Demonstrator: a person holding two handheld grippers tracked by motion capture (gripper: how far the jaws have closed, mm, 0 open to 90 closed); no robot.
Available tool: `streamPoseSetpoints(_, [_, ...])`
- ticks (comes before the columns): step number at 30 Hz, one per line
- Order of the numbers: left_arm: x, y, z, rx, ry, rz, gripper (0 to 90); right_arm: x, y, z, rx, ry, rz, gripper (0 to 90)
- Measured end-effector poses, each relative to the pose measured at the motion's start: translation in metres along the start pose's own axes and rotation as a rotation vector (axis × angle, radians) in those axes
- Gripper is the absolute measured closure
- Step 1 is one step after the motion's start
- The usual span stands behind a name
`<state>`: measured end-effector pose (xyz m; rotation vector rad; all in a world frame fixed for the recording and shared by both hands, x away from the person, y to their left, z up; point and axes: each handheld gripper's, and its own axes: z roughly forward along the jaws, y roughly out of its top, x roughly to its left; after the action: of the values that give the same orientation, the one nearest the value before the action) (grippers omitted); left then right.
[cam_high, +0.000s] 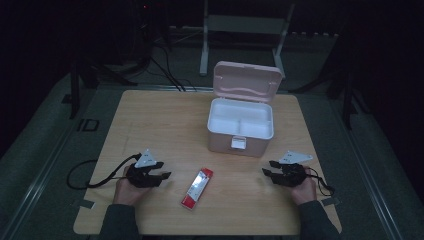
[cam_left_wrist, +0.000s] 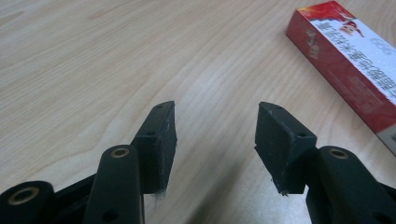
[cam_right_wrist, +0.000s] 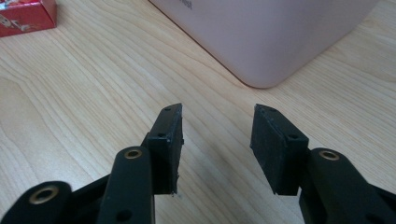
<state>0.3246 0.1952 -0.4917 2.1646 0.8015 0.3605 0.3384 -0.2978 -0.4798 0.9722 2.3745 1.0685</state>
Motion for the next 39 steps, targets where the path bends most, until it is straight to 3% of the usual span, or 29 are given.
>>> streamPoseSetpoints(8, [-0.013,0.005,-0.011,-0.023,-0.037,0.011,46.8,0.004,0.001,-0.004,0.012,0.006,-0.015,50.4])
streamPoseSetpoints(15, [-0.028,0.009,-0.012,-0.022,-0.068,0.045,46.0,0.008,0.003,-0.007,0.016,0.007,-0.031,49.2])
streamPoseSetpoints(21, [-0.037,0.008,-0.001,0.034,-0.099,0.065,42.1,0.013,0.009,-0.012,0.012,-0.002,-0.069,48.7])
streamPoseSetpoints(23, [-0.044,0.01,0.007,0.062,-0.117,0.097,42.0,0.018,0.012,-0.013,0.027,-0.01,-0.087,48.4])
streamPoseSetpoints(34, [-0.067,0.018,0.024,0.075,-0.198,0.155,42.0,0.029,0.023,-0.015,0.034,-0.003,-0.104,47.6])
streamPoseSetpoints(39, [-0.082,0.026,0.037,0.078,-0.196,0.191,41.8,0.036,0.029,-0.012,0.036,0.009,-0.118,47.2])
